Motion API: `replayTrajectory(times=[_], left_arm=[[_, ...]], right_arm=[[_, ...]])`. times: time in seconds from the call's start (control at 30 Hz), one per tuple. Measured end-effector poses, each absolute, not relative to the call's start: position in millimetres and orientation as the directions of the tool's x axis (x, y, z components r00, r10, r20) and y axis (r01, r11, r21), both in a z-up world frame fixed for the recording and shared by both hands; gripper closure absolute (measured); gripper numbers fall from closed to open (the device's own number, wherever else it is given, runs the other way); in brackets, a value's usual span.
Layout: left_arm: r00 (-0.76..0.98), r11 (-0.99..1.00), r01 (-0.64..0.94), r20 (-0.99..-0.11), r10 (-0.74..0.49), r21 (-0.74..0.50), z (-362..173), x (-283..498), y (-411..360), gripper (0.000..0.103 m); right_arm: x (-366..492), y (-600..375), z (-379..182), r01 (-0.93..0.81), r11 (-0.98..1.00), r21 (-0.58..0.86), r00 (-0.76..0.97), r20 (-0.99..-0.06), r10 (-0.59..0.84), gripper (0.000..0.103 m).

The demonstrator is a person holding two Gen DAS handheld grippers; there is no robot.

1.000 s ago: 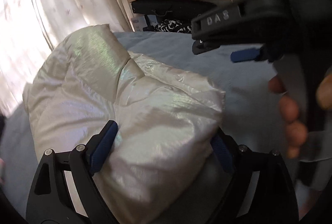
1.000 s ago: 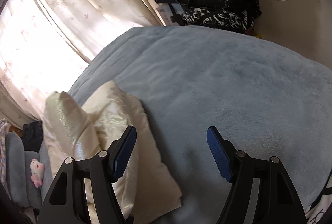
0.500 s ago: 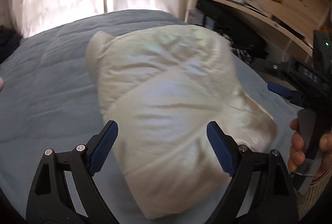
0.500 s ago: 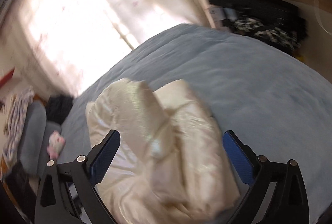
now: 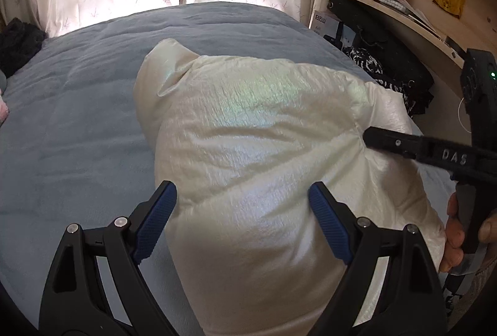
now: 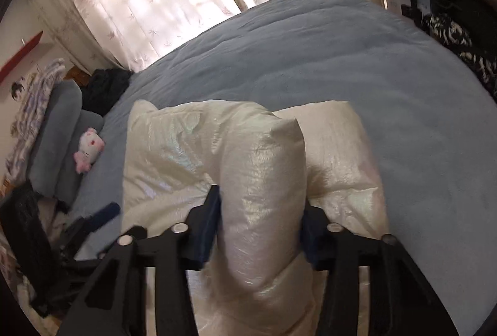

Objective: Fold large clothes
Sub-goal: 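Press the folded white jacket bundle flat with both grippers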

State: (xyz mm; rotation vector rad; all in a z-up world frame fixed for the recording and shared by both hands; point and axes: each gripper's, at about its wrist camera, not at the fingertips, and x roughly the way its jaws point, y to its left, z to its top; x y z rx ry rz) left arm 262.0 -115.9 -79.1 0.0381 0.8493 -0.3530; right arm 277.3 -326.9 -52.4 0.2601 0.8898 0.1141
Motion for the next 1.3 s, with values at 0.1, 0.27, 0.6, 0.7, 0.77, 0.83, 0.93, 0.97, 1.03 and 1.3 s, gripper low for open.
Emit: replayTrajectory(times=[0.1,0.27,0.6,0.7,0.77,0.83,0.93,0.97,1.03,1.3], left_arm=[[0.612,0.938,0.333,-0.734,-0.295,-0.100,-83,267,-130,0.017],[0.636,0.927,0.369,-0.711,-0.300,-0.061,-85,260,-162,0.017],[0.669,0.939,0.343,-0.697,-0.259,-0.020,-114,266,-177,0.000],[0.676,0.943,0.331,-0.690,-0.258,-0.029,-124,268,-173,0.000],[0.683,0.944,0.330,-0.685,-0.255,-0.022,-128,268,-171,0.000],[0.686,0.944,0.328,-0.682,-0.254,-0.022,-133,267,-169,0.000],[0.690,0.944,0.328,-0.678,-0.256,-0.023,-138,268,-167,0.000],[0.694,0.946,0.324,-0.673,-0.256,-0.026,-140,268,-167,0.000],[0.692,0.945,0.326,-0.672,-0.264,-0.035,-143,270,-164,0.000],[0.639,0.938,0.346,-0.729,-0.244,-0.011,-146,275,-164,0.000]], right_arm=[[263,-336,-53,0.060,0.978,0.201,0.666,-0.737,0.111,0.070],[250,-373,-84,0.174,0.949,0.263,0.673,-0.735,0.081,0.070],[245,-369,-129,0.188,0.934,0.305,0.716,-0.693,0.082,0.053],[251,-369,-140,0.184,0.932,0.312,0.719,-0.690,0.089,0.050],[254,-373,-145,0.183,0.928,0.325,0.718,-0.689,0.100,0.049],[254,-373,-147,0.183,0.923,0.339,0.715,-0.690,0.111,0.049],[261,-371,-153,0.184,0.926,0.330,0.712,-0.695,0.106,0.049],[263,-369,-155,0.184,0.927,0.327,0.710,-0.696,0.105,0.049],[264,-368,-156,0.182,0.925,0.332,0.707,-0.698,0.111,0.049],[278,-374,-143,0.287,0.921,0.263,0.588,-0.808,0.047,0.018]])
